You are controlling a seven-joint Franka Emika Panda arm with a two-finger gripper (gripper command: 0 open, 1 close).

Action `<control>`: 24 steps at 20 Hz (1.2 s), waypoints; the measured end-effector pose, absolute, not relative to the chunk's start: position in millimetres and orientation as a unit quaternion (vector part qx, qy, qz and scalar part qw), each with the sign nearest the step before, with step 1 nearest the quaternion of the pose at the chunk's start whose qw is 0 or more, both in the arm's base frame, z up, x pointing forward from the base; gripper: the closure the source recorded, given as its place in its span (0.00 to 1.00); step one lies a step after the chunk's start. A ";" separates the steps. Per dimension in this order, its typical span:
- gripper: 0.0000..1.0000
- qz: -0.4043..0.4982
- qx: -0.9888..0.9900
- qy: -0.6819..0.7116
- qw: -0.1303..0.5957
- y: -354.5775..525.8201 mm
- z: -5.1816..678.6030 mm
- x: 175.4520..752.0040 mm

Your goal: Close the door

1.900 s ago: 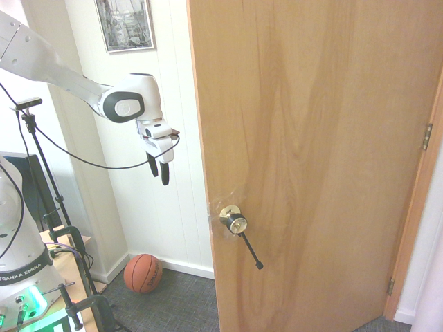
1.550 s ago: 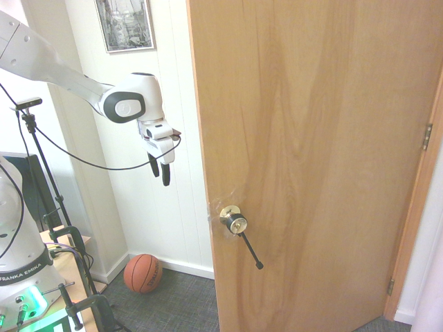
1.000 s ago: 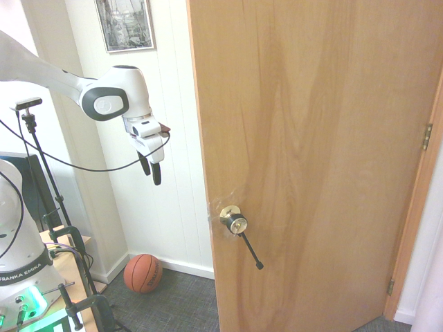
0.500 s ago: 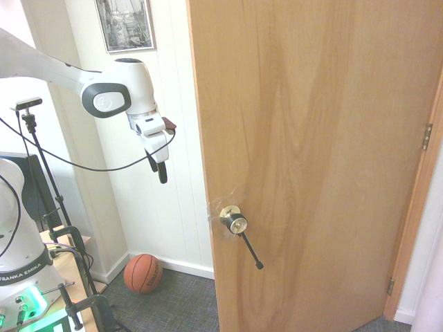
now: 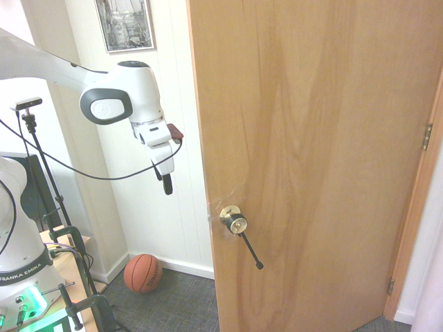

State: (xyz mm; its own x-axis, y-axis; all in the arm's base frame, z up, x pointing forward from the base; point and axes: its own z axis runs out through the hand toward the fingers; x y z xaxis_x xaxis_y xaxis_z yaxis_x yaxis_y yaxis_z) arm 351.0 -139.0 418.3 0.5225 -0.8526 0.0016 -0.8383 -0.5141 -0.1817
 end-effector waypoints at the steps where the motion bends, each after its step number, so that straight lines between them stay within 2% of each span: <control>1: 0.00 -0.046 -0.864 0.495 0.081 -148.3 417.6 347.2; 8: 0.00 -0.049 -0.838 0.535 0.095 -216.7 408.2 309.5; 15: 0.00 -0.070 -0.803 0.581 0.112 -311.7 416.1 241.6; 17: 0.00 -0.079 -0.797 0.586 0.122 -316.6 423.1 255.5; 24: 0.00 -0.102 -0.757 0.629 0.142 -311.9 426.8 361.0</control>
